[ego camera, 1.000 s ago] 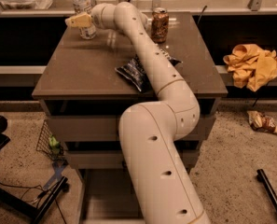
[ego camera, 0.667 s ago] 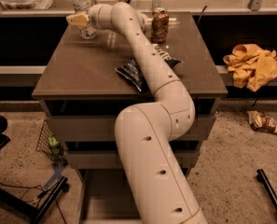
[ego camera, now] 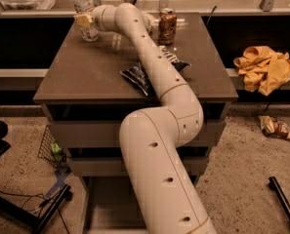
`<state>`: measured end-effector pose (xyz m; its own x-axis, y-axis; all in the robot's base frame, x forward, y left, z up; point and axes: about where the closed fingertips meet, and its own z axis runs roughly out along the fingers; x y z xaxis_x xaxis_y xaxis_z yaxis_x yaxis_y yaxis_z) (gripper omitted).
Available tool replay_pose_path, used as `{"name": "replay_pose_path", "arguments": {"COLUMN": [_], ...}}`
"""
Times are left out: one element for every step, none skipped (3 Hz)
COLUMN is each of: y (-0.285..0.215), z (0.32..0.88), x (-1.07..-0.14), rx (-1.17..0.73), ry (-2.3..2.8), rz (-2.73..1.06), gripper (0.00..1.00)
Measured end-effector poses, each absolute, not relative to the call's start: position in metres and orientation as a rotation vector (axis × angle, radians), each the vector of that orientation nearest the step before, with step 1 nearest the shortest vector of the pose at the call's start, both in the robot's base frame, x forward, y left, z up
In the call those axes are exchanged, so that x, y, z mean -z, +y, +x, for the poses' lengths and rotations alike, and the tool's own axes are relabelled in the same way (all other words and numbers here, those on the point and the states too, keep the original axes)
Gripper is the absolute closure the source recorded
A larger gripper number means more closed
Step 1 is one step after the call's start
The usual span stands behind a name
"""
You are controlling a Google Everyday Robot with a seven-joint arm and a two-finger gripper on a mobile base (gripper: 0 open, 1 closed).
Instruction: Place blue plastic bottle into bottom drawer
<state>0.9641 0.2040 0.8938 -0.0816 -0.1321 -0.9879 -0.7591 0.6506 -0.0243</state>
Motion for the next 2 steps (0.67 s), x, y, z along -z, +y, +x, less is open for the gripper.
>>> {"name": "replay_pose_path", "arguments": {"y": [0.2071,0.21], "z": [0.9637,0.9606], "x": [-0.8918,-0.8959], "rx": [-0.615,-0.613], "ry": [1.596,1.598], "rz": [-0.757,-0.775], "gripper": [0.95,1.0]}}
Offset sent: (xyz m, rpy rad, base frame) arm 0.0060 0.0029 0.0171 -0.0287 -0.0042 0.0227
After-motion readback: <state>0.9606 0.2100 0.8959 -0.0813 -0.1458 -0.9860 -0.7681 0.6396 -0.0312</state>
